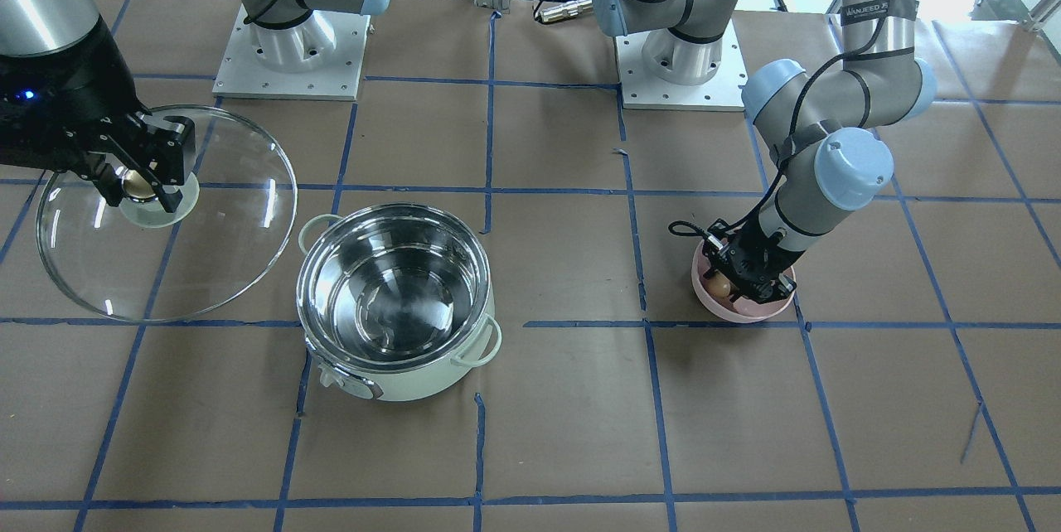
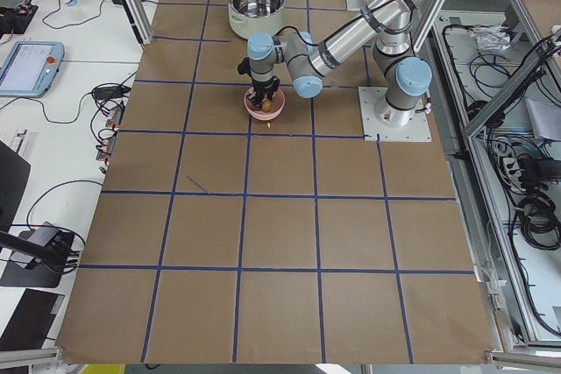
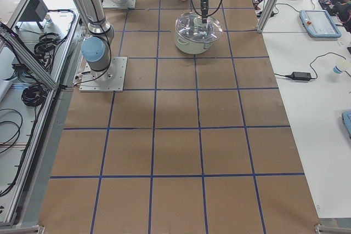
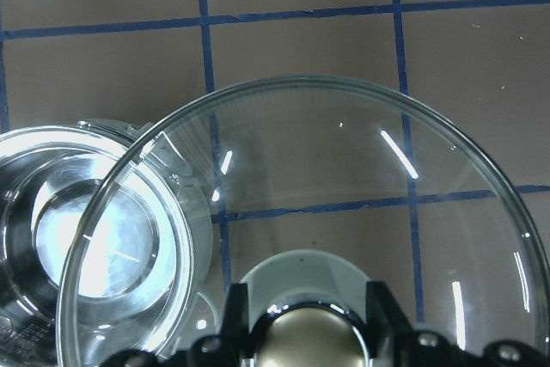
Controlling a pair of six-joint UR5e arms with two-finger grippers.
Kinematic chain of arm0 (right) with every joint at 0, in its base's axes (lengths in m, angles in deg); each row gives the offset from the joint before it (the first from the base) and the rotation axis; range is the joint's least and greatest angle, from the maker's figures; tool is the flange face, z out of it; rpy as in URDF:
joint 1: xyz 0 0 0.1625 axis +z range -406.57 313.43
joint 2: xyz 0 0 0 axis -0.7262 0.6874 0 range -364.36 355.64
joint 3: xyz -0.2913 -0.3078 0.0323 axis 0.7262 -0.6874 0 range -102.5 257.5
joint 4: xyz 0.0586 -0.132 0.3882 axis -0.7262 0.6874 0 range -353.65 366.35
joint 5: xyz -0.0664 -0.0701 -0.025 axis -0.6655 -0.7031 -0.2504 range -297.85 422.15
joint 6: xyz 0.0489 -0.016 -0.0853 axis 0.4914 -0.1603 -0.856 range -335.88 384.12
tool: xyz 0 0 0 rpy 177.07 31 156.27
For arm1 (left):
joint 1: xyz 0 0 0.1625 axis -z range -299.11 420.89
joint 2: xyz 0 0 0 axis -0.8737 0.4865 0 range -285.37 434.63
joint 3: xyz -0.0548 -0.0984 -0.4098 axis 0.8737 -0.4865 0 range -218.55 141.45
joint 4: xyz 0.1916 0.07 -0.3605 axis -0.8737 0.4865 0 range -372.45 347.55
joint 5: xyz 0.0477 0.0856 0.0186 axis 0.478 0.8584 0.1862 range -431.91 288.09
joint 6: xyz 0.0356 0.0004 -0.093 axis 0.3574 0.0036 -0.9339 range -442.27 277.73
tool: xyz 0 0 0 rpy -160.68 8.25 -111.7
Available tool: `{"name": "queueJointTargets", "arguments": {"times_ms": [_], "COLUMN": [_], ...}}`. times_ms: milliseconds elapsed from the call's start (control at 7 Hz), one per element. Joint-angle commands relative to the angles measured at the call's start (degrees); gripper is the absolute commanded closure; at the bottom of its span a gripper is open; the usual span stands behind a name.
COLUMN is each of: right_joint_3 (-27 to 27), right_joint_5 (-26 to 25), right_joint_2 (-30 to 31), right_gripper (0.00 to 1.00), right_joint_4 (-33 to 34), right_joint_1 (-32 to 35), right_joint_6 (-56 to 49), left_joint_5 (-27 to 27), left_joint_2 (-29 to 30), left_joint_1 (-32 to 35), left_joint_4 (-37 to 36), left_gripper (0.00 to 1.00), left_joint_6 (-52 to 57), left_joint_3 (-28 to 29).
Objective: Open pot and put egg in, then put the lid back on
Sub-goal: 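Lift the egg out of the pink bowl with the left gripper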
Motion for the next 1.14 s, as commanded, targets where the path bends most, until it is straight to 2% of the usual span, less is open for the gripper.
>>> {"name": "queueJointTargets", "arguments": {"times_ms": [0, 143, 286, 571, 714, 1000], "right_joint_3": [0.10, 0.71, 0.81, 1.07, 1.51, 1.78], "right_joint_5": [0.01, 0.01, 0.01, 0.01, -0.08, -0.08], "right_joint_2": [0.21, 0.30, 0.47, 0.65, 1.00, 1.18], "right_gripper": [0.60, 0.60, 0.60, 0.60, 0.60, 0.60], "right_joint_4": [0.00, 0.00, 0.00, 0.00, 0.09, 0.26], "right_joint_1": [-0.04, -0.12, 0.05, 0.05, 0.05, -0.04], "right_joint_6": [-0.15, -0.24, -0.24, -0.16, -0.24, -0.33], "left_joint_5": [0.16, 0.60, 0.52, 0.16, 0.16, -0.10], "left_joint_2": [-0.76, -1.72, -3.21, -5.42, -6.12, -7.88], "left_joint_1": [0.00, 0.00, 0.18, 0.96, 2.45, 9.54], "left_joint_4": [0.17, 0.44, 3.66, 13.67, 14.23, 15.90], "left_gripper": [0.76, 0.77, 0.77, 0.77, 0.77, 0.77], "left_joint_6": [-0.59, -2.16, -3.66, -12.15, -16.11, -31.97], "left_joint_3": [0.52, 1.39, 3.66, 10.07, 11.05, 13.51]}}
